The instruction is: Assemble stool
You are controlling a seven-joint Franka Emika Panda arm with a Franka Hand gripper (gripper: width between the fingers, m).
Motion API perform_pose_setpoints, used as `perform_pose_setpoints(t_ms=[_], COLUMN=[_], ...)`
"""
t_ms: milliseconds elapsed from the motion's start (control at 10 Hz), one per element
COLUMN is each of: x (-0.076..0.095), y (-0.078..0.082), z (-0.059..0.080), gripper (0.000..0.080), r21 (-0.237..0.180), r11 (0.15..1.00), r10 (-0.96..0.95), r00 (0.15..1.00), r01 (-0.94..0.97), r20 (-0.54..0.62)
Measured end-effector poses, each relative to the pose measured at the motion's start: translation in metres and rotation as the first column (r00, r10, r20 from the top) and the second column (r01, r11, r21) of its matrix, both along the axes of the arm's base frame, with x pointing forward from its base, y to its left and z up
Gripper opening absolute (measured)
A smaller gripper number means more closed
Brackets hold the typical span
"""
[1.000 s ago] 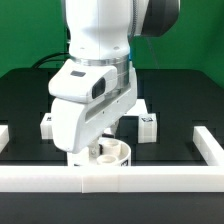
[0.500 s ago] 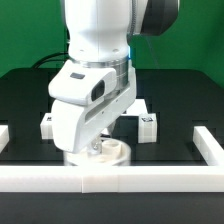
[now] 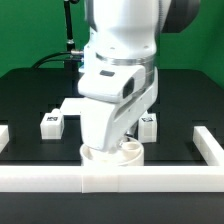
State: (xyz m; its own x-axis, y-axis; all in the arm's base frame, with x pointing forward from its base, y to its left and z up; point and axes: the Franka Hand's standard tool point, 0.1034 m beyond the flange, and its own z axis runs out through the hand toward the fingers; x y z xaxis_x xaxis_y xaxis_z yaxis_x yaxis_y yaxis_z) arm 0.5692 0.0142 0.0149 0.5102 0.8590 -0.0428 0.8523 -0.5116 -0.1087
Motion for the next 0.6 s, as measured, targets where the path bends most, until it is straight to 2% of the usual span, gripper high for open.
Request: perform_pose_setpoints(t_ms=[100, 200, 400, 600], x=[0.000, 0.000, 0.003, 0.004], y=[0.012, 0.034, 0.066, 0.092], z=[0.000, 0.000, 0.002, 0.002], gripper=[0.0034, 0.0034, 0.0034, 0.0034], r21=[0.001, 0.003, 0.005, 0.005], r11=[1.000, 1.000, 1.000, 1.000], r10=[-0.003, -0.010, -0.004, -0.011], r00=[1.000, 1.000, 1.000, 1.000], r01=[0.003, 0.010, 0.004, 0.011], r20=[-0.001, -0.002, 0.005, 0.010])
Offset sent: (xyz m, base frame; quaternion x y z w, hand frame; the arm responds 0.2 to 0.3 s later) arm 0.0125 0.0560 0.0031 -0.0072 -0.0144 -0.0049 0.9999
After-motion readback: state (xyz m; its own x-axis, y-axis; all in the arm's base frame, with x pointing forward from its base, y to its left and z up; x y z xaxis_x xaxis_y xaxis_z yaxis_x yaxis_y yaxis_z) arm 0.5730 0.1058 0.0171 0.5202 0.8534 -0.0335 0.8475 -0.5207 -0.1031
